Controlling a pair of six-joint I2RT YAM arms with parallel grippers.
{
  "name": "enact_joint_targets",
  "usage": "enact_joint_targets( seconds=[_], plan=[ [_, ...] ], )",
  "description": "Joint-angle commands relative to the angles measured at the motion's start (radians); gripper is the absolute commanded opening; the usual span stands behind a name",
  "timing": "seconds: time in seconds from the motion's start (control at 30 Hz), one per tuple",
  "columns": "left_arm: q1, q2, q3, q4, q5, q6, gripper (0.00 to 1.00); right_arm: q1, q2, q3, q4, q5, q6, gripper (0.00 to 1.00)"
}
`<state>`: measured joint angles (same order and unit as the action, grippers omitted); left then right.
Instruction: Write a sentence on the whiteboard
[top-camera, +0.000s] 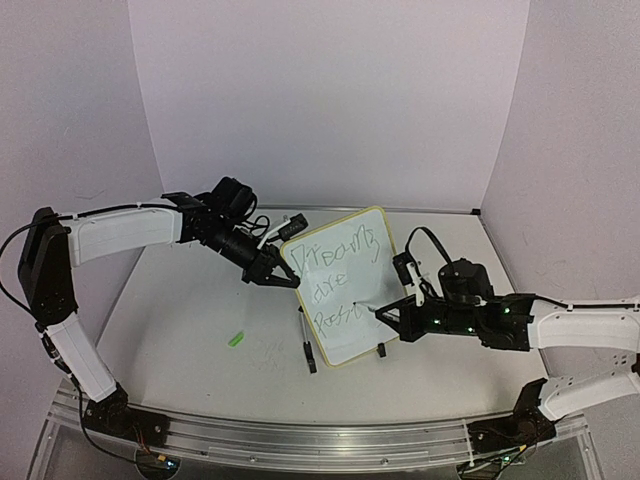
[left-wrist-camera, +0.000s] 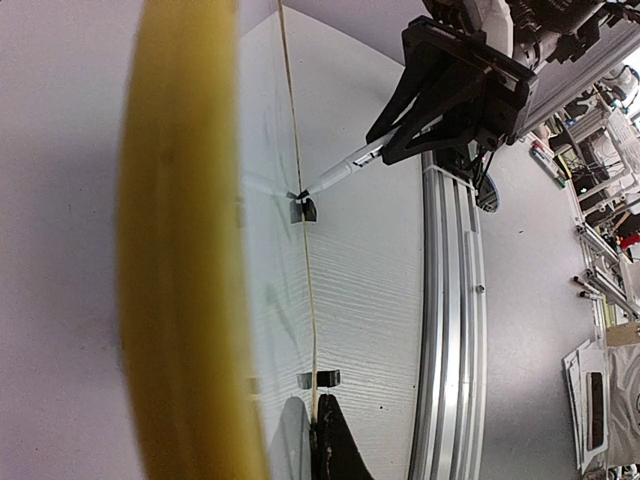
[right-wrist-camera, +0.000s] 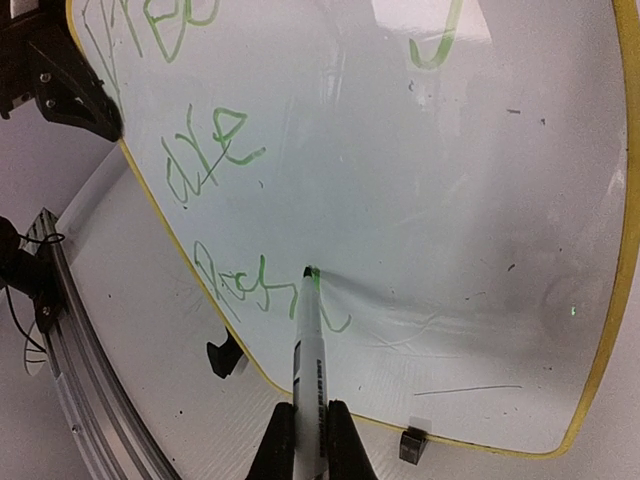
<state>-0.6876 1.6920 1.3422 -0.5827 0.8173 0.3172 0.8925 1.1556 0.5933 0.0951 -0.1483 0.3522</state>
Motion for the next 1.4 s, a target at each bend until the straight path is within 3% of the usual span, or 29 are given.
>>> enact_joint_targets(
  seconds=[0.0,0.47,0.77,1.1,1.37],
  plan=[
    [-0.015,0.031,0.006,-0.058,-0.053,0.044,0.00,-0.003,0.000,0.035,0.038,0.009,-0.014,0.00],
    [-0.015,0.039,0.007,-0.057,-0.052,0.043,0.00,-0.003,0.001,0.020,0.049,0.036,-0.005,0.00],
    [-0.015,0.037,0.008,-0.057,-0.050,0.043,0.00,-0.003,-0.081,0.004,0.051,0.026,-0.009,0.00],
    [-0.015,0.042,0.008,-0.057,-0.047,0.043,0.00,-0.003,-0.002,0.025,0.046,0.085,-0.009,0.00],
    [-0.015,0.037,0.008,-0.057,-0.047,0.044,0.00,-0.003,-0.067,-0.046,0.003,0.107,0.039,0.00]
  ],
)
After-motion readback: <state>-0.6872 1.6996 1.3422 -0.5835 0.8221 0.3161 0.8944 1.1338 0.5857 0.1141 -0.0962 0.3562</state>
